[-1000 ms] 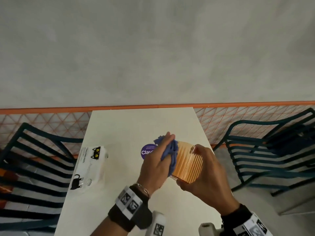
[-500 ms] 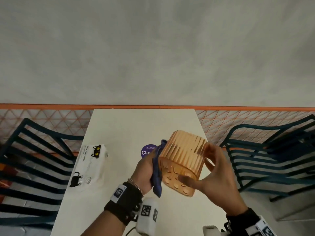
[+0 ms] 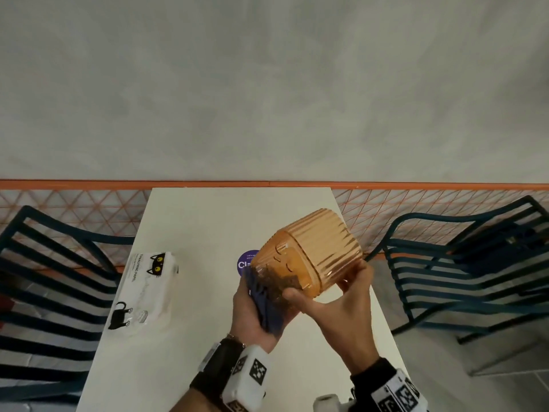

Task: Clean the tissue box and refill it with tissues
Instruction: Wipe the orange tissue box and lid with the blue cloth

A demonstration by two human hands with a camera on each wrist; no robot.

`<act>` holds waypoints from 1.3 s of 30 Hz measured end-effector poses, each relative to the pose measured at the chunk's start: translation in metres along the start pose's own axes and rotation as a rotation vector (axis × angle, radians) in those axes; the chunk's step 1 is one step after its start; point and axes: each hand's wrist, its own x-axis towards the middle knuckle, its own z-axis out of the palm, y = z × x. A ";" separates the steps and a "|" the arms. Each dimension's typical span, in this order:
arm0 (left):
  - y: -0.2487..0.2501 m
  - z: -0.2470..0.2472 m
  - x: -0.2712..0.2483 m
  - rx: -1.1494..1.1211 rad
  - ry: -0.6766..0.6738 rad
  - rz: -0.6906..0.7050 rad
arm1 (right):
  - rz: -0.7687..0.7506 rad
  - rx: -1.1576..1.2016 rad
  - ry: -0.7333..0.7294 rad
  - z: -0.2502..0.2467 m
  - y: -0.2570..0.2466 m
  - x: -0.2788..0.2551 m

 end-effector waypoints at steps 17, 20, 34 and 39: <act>-0.027 0.020 -0.010 0.424 0.240 0.088 | -0.208 -0.367 -0.091 0.017 0.029 0.020; -0.038 0.029 -0.019 0.777 0.309 0.263 | -0.300 -0.437 -0.167 0.021 0.028 0.023; 0.015 -0.004 0.000 1.397 0.267 0.973 | -0.180 -0.362 -0.706 -0.005 0.028 0.008; 0.016 -0.071 -0.014 1.502 0.527 0.651 | -0.110 -0.420 -0.779 -0.016 0.060 -0.002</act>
